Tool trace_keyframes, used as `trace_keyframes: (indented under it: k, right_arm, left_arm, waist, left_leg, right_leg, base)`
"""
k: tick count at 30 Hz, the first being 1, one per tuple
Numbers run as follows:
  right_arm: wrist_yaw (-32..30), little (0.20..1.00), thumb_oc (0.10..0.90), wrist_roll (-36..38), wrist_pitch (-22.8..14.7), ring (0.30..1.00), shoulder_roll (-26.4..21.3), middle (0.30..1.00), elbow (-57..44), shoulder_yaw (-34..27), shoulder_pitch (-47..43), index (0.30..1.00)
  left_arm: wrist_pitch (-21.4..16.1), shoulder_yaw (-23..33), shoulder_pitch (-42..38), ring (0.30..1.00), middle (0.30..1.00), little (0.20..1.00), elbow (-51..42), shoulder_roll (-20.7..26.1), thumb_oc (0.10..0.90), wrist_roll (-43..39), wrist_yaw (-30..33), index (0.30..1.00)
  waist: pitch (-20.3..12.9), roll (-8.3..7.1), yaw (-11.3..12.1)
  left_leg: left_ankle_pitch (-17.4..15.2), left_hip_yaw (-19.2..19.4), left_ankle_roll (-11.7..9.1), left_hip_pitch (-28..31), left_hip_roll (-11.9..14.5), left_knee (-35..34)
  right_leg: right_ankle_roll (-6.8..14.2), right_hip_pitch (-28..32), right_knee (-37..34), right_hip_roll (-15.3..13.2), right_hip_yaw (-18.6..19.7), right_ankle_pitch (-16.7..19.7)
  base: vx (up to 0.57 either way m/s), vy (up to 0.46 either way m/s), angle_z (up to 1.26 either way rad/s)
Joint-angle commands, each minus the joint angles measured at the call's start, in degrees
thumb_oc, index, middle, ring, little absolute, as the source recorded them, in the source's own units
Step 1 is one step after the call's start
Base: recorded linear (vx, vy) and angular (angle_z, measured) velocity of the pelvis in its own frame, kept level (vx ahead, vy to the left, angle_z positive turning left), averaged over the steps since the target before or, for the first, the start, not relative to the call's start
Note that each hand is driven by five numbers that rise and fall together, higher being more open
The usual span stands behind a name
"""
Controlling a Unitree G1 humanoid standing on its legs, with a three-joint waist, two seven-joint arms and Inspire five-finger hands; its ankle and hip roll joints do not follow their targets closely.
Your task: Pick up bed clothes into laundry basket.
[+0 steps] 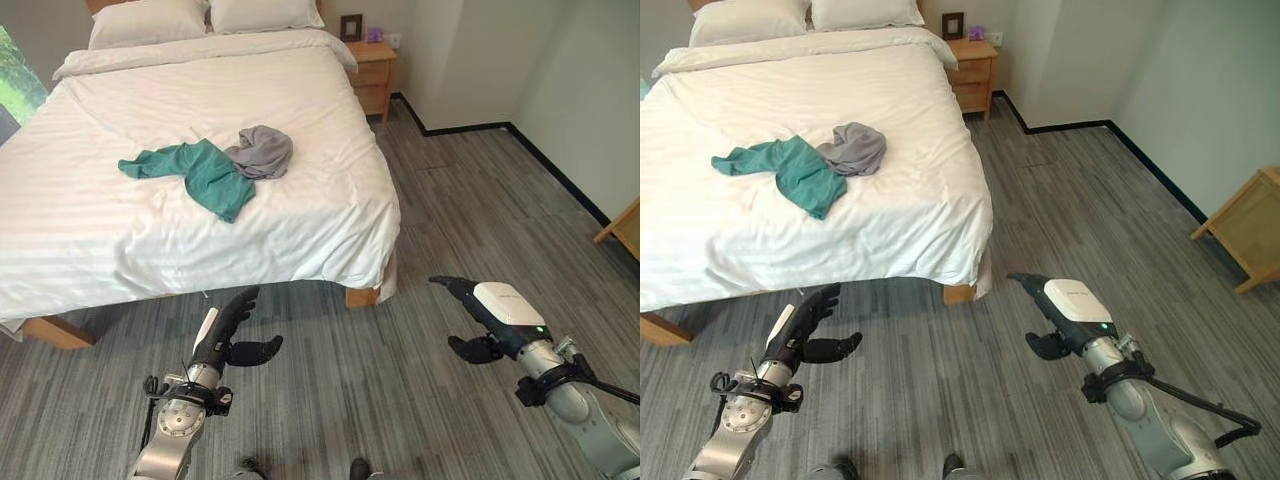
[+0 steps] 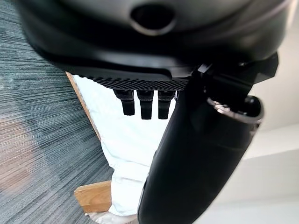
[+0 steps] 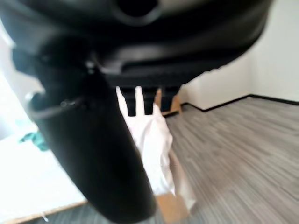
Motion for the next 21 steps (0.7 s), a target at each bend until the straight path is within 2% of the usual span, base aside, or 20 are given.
trace_keyframes:
  k: [1,2,5,6,7,9,11,12,13,14,15,16,17,18,19,20,21]
  right_arm:
    - [-3.19,0.900,0.800,2.45,-2.36,0.900,-4.08,0.900,-5.87,-5.33,-3.05,0.900]
    - [-3.20,0.900,0.800,2.49,-2.34,0.900,-4.06,0.900,-5.70,-5.37,-2.98,0.900]
    - [-3.07,0.900,0.800,2.60,-2.16,0.900,-4.00,0.900,-5.68,-5.55,-2.48,0.900]
    - [-2.93,0.900,0.800,2.52,-2.13,0.900,-4.01,0.900,-5.77,-5.45,-2.37,0.900]
    - [-2.75,0.900,0.800,2.37,-1.97,0.900,-3.88,0.900,-5.75,-5.01,-2.30,0.900]
    - [-2.61,0.900,0.800,2.30,-2.14,0.900,-3.51,0.900,-6.04,-4.69,-2.44,0.900]
    - [-3.09,0.900,0.800,1.13,-1.85,0.900,-2.32,0.900,-6.24,-3.90,-2.92,0.900]
    - [-2.96,0.900,0.800,0.43,-1.69,0.900,-0.82,0.900,-6.13,-2.55,-3.49,0.900]
    - [-3.02,0.900,0.800,0.35,-1.69,0.900,-0.65,0.900,-6.01,-2.40,-3.67,0.900]
    - [-3.46,0.900,0.800,-0.31,-1.28,0.900,1.32,0.900,-5.00,-0.09,-5.92,0.900]
    - [-4.11,0.900,0.800,-0.24,-1.39,0.900,1.77,0.900,-4.44,1.16,-7.48,0.900]
    - [-4.16,0.900,0.800,-0.26,-1.42,0.900,1.80,0.900,-4.33,1.29,-7.64,0.900]
    - [-4.37,0.900,0.800,-0.58,-1.54,0.900,2.14,0.900,-4.15,2.74,-8.93,0.900]
    - [-4.45,0.900,0.800,-0.62,-1.56,0.900,2.18,0.900,-3.97,2.99,-9.28,0.900]
    - [-4.84,0.900,0.800,-0.79,-1.62,0.900,2.88,0.900,-3.46,3.63,-10.02,0.900]
    - [-4.90,0.900,0.800,-1.06,-1.43,0.900,3.27,0.900,-3.17,4.10,-10.29,0.900]
    - [-5.33,0.900,0.800,-1.66,-1.48,0.900,3.46,0.900,-2.96,3.20,-9.55,0.900]
  left_arm:
    - [-4.77,2.21,0.15,0.900,0.900,0.900,-9.09,1.80,0.800,0.00,2.02,0.900]
    - [-4.78,2.20,0.17,0.900,0.900,0.900,-9.03,1.68,0.800,-0.16,2.18,0.900]
    - [-4.51,2.81,0.84,0.900,0.900,0.900,-9.42,1.91,0.800,-0.52,2.44,0.900]
    - [-4.50,3.04,1.15,0.900,0.900,0.900,-9.78,2.15,0.800,-0.53,2.44,0.900]
    - [-4.39,3.42,1.67,0.900,0.900,0.900,-10.16,2.54,0.800,-0.72,2.60,0.900]
    - [-4.52,3.07,1.28,0.900,0.900,0.900,-10.06,2.96,0.800,-0.76,2.48,0.900]
    - [-4.46,2.14,-0.51,0.900,0.900,0.900,-9.36,3.49,0.800,-0.77,2.89,0.900]
    - [-4.27,1.02,-1.88,0.900,0.900,0.900,-8.17,4.51,0.800,0.11,2.50,0.900]
    - [-4.34,1.03,-2.00,0.900,0.900,0.900,-7.99,4.64,0.800,0.12,2.52,0.900]
    - [-4.09,0.75,-2.47,0.900,0.900,0.900,-8.03,6.16,0.800,0.71,2.57,0.900]
    - [-4.10,0.86,-2.49,0.900,0.900,0.900,-8.15,7.36,0.800,0.47,2.28,0.900]
    - [-4.10,0.94,-2.47,0.900,0.900,0.900,-8.16,7.38,0.800,0.46,2.27,0.900]
    - [-3.83,0.66,-2.66,0.900,0.900,0.900,-8.47,8.30,0.800,0.23,1.84,0.900]
    - [-3.80,0.84,-2.66,0.900,0.900,0.900,-8.50,8.33,0.800,0.19,1.82,0.900]
    - [-3.54,0.70,-3.40,0.900,0.900,0.900,-8.29,8.59,0.800,0.19,1.90,0.900]
    - [-3.32,0.33,-4.09,0.900,0.900,0.900,-8.07,8.70,0.800,0.15,1.98,0.900]
    - [-3.28,-0.17,-4.79,0.900,0.900,0.900,-7.70,8.17,0.800,0.49,2.07,0.900]
  waist:
    - [-2.01,0.48,0.90]
    - [-2.10,0.44,0.91]
    - [-2.74,0.25,0.96]
    - [-2.96,0.13,1.08]
    - [-3.75,-0.22,1.40]
    - [-4.41,0.36,1.04]
    - [-5.56,0.06,0.52]
    - [-6.56,-0.52,0.58]
    - [-6.77,-0.84,0.71]
    - [-6.77,-1.73,0.81]
    - [-6.51,-1.41,1.28]
    - [-6.64,-1.47,1.39]
    - [-6.10,-0.81,1.50]
    - [-6.15,-0.84,1.63]
    - [-5.53,-0.13,1.18]
    - [-4.53,0.67,0.33]
    - [-3.53,1.69,-0.89]
  left_leg:
    - [3.12,-1.77,1.88,-0.63,-0.05,1.37]
    - [3.22,-2.43,1.62,-1.37,0.82,1.07]
    - [6.36,-1.68,0.31,-1.98,4.40,1.26]
    - [7.36,-0.87,-0.23,-1.82,5.56,1.35]
    - [8.77,1.09,-1.36,-1.56,7.80,1.54]
    - [8.40,2.64,-1.23,-1.52,8.46,1.36]
    - [8.14,3.32,-0.99,-1.84,7.61,1.22]
    - [6.98,3.76,0.20,-1.48,5.77,1.42]
    - [6.76,4.05,0.40,-1.58,5.41,1.42]
    - [4.35,6.35,3.22,-0.26,2.94,1.38]
    - [2.64,8.24,4.69,0.30,2.41,1.24]
    - [2.59,8.44,4.74,0.21,2.37,1.25]
    - [1.14,9.52,5.77,0.87,2.35,1.00]
    - [1.10,9.83,5.93,0.72,2.40,1.02]
    - [-0.23,9.32,7.08,1.39,1.70,0.76]
    - [-1.39,8.28,8.23,2.19,0.65,0.46]
    - [-3.26,5.72,9.70,3.52,-1.65,0.46]
  right_leg:
    - [5.65,4.24,0.50,-4.18,2.47,-9.30]
    - [5.92,5.21,0.57,-4.34,2.76,-9.68]
    - [6.60,7.77,0.51,-5.03,4.06,-11.25]
    - [6.93,8.43,0.39,-5.47,4.48,-11.61]
    - [7.87,9.41,0.36,-6.99,5.02,-12.61]
    - [9.21,9.56,0.43,-8.50,4.75,-12.95]
    - [10.51,8.91,0.83,-11.06,4.67,-11.74]
    - [12.68,7.65,2.68,-13.94,4.59,-7.11]
    - [12.97,7.41,2.58,-14.37,4.71,-6.89]
    - [13.58,3.52,10.28,-17.12,4.90,2.62]
    - [14.17,-0.18,17.73,-17.36,4.86,3.55]
    - [14.20,-0.61,18.08,-17.47,5.14,3.40]
    - [14.88,-3.06,27.82,-16.70,5.43,4.23]
    - [14.88,-3.87,28.65,-16.78,5.92,3.94]
    - [14.88,-7.17,37.81,-15.44,7.85,3.62]
    - [14.14,-10.09,47.14,-12.37,10.65,1.85]
    - [14.10,-14.53,62.91,-3.55,11.21,-2.23]
  base:
    - [0.39,0.071,0.16]
    - [0.25,0.076,0.08]
    - [0.43,0.138,-0.18]
    - [0.58,0.284,-0.56]
    - [0.57,0.320,-0.48]
    - [0.48,0.372,-0.23]
    - [0.47,0.410,-0.27]
    - [0.41,0.329,-0.24]
    - [0.47,0.461,-0.35]
    - [0.21,0.408,-0.29]
    - [0.21,0.395,-0.25]
    - [0.10,0.336,-0.21]
    - [0.05,0.179,-0.39]
    - [0.12,0.324,-0.34]
    - [0.14,0.318,-0.22]
    - [0.43,0.563,0.06]
    - [0.45,0.470,0.26]
